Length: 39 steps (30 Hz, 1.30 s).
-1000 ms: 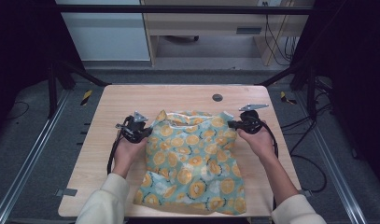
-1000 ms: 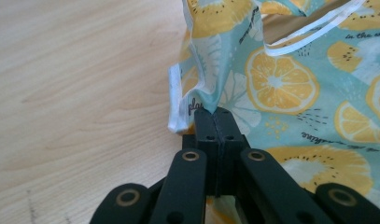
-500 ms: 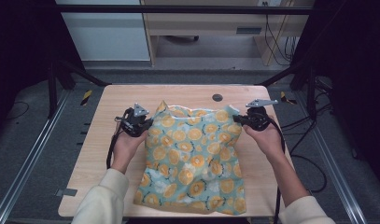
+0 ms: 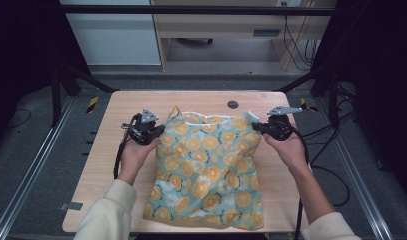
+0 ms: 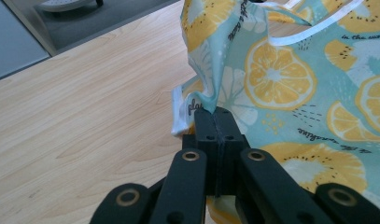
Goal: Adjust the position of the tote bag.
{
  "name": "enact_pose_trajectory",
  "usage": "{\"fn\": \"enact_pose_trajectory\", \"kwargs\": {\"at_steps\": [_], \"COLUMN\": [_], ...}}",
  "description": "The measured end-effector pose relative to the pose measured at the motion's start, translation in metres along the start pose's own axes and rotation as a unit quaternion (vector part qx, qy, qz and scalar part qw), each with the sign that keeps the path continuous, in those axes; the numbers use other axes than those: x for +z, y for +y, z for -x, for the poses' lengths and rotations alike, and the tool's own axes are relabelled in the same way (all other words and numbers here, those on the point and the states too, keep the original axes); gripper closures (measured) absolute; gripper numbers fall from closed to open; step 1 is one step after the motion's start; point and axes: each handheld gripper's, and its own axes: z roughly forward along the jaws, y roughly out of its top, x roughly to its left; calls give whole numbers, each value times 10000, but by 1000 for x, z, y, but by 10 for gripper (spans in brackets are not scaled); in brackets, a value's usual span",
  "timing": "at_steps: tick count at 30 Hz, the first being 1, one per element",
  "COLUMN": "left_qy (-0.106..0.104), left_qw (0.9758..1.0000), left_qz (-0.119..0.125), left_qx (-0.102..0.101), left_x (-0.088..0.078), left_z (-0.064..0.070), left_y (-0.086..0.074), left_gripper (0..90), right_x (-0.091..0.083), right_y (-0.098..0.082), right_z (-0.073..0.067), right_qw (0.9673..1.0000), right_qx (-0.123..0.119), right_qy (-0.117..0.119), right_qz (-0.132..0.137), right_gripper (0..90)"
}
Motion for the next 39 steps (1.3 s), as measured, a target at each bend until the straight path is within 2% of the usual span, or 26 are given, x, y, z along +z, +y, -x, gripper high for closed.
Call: {"fn": "enact_pose_trajectory", "kwargs": {"at_steps": [8,15,19,24,26,28,33,39], "left_qy": [4,6,34,34,92,110,105,1], "left_qw": [9998,9990,9979,9969,9956,9948,9938,9925], "left_qz": [92,250,319,397,443,490,551,693], "left_qx": [200,363,559,678,827,888,961,1011], "left_x": [-10,-18,-26,-32,-35,-38,-43,-52], "left_z": [2,6,11,16,17,20,22,26], "left_y": [3,3,-1,-6,-8,-10,-14,-21], "left_gripper": [900,900,900,900,900,900,900,900], "right_x": [-9,-19,-25,-29,-31,-32,-37,-49], "right_y": [0,-3,-7,-13,-15,-17,-22,-29], "right_z": [-2,-5,-9,-13,-15,-17,-22,-28], "right_qw": [9998,9994,9991,9986,9985,9983,9979,9967], "right_qx": [-1,-177,-216,-270,-310,-331,-371,-455], "right_qy": [60,115,155,209,224,229,270,346], "right_qz": [179,275,344,398,401,413,467,570], "right_gripper": [900,900,900,900,900,900,900,900]}}
